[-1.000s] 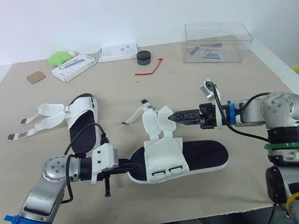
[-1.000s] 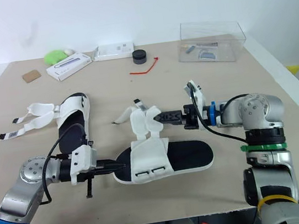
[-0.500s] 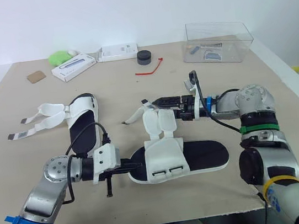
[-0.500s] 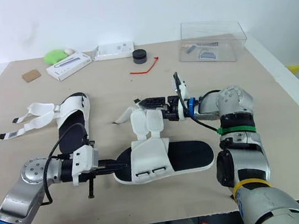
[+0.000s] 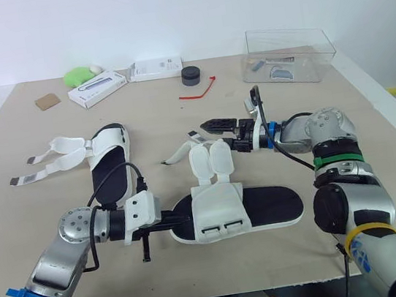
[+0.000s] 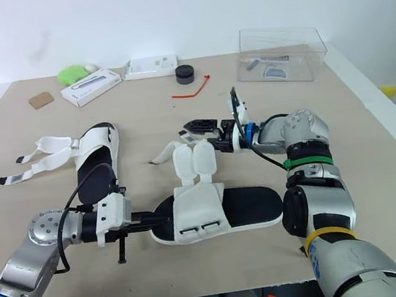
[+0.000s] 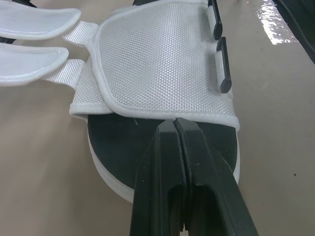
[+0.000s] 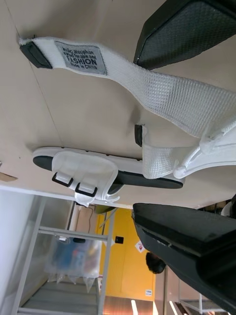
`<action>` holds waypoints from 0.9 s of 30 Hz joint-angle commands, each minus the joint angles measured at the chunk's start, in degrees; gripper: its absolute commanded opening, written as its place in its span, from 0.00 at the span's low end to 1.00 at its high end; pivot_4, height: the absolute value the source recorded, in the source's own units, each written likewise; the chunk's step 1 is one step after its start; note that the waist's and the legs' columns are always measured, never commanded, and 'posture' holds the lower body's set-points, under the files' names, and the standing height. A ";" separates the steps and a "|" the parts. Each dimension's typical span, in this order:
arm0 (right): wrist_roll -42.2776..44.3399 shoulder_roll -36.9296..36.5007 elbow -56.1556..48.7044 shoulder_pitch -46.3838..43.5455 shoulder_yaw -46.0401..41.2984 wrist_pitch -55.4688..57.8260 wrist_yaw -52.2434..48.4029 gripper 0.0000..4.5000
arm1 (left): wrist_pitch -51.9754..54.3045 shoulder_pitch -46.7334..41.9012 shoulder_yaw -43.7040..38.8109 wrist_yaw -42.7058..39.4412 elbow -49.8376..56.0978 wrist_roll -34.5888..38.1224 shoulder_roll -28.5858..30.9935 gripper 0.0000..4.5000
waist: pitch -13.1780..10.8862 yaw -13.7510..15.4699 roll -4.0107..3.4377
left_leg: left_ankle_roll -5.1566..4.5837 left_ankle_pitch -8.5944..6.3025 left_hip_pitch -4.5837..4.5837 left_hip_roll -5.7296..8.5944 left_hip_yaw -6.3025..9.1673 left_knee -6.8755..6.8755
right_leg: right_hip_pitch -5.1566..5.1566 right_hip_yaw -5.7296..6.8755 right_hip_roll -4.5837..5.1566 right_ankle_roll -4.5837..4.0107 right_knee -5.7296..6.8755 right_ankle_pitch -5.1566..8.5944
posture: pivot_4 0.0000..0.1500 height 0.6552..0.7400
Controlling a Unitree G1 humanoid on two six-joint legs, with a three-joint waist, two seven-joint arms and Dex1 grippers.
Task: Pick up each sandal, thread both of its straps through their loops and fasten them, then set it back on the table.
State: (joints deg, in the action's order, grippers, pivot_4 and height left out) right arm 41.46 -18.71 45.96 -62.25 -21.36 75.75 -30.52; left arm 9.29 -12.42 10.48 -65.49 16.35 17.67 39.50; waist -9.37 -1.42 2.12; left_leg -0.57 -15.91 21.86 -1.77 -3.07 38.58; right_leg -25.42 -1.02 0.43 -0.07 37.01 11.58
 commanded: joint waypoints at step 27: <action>-3.45 -1.37 4.93 -7.08 3.74 -1.50 -10.06 0.73 | 0.09 0.66 0.42 1.00 2.18 -0.42 -0.10 0.00 | 0.00 0.00 -0.01 | 0.00 0.00 0.05 0.00 0.01 -0.01 | -0.03 0.01 0.01 0.00 -0.03 0.00 | 1.00 1.00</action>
State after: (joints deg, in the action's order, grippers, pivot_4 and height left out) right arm 37.84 -19.27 53.06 -68.40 -18.08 74.17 -38.88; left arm 9.88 -11.93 11.06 -64.85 16.69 17.38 39.38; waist -9.38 -1.42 2.12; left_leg -0.57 -15.91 21.91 -1.77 -3.07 38.56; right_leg -25.46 -1.00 0.44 -0.08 36.98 11.58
